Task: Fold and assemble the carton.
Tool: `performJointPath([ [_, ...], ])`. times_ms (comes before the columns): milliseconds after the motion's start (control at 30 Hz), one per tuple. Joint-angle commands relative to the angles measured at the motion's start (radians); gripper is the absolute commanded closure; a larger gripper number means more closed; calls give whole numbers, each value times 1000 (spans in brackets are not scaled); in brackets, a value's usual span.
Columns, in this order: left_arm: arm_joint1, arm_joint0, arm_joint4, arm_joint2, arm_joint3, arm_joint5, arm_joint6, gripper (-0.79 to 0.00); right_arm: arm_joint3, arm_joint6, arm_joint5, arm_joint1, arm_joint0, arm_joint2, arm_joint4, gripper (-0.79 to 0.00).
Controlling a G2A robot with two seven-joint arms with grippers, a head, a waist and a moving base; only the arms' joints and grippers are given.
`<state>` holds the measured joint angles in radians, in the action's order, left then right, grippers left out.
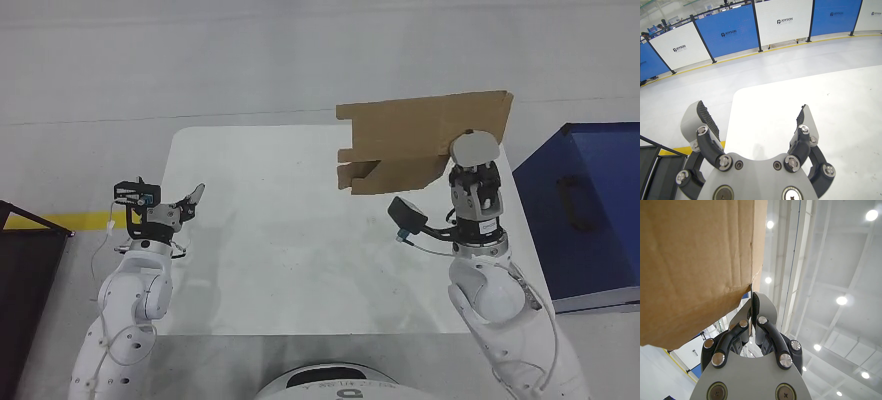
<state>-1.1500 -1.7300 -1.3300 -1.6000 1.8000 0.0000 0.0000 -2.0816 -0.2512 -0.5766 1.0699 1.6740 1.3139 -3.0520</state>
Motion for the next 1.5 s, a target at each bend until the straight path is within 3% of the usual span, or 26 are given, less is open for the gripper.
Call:
performJointPath([
  [0, 0, 0, 0, 0, 0, 0, 0, -785, 0, 0, -1, 0, 0, 0, 0, 0],
  [200, 0, 0, 0, 0, 0, 0, 0, -785, 0, 0, -1, 0, 0, 0, 0, 0],
  [300, 0, 0, 0, 0, 0, 0, 0, -785, 70, 118, 141, -20, -59, 84, -20, 0],
  [567, 0, 0, 0, 0, 0, 0, 0, -785, 97, 210, 158, -59, -150, 34, -20, 0],
  [667, 0, 0, 0, 0, 0, 0, 0, -785, 87, 175, 151, -68, -168, -11, -20, 0],
  [767, 0, 0, 0, 0, 0, 0, 0, -785, 65, 88, 89, -51, -170, -121, 23, 0],
  [833, 0, 0, 0, 0, 0, 0, 0, -785, 65, 88, 18, -32, -194, -201, 265, 0],
  [900, 0, 0, 0, 0, 0, 0, 0, -785, 80, 176, -15, -16, -240, -265, 580, 0],
  [1033, 0, 0, 0, 0, 0, 0, 0, -785, 167, 418, 31, 10, -334, -317, 1091, 0],
  [1133, 0, 0, 0, 0, 0, 0, 0, -785, 226, 580, 136, 32, -376, -349, 1421, 0],
  [1267, 0, 0, 0, 0, 0, 0, 0, -785, 325, 736, 355, 72, -426, -387, 1884, 0],
  [1367, 0, 0, 0, 0, 0, 0, 0, -785, 397, 814, 528, 102, -459, -437, 2108, 0],
  [1467, 0, 0, 0, 0, 0, 0, 0, -785, 450, 866, 669, 130, -490, -493, 2230, 0],
])
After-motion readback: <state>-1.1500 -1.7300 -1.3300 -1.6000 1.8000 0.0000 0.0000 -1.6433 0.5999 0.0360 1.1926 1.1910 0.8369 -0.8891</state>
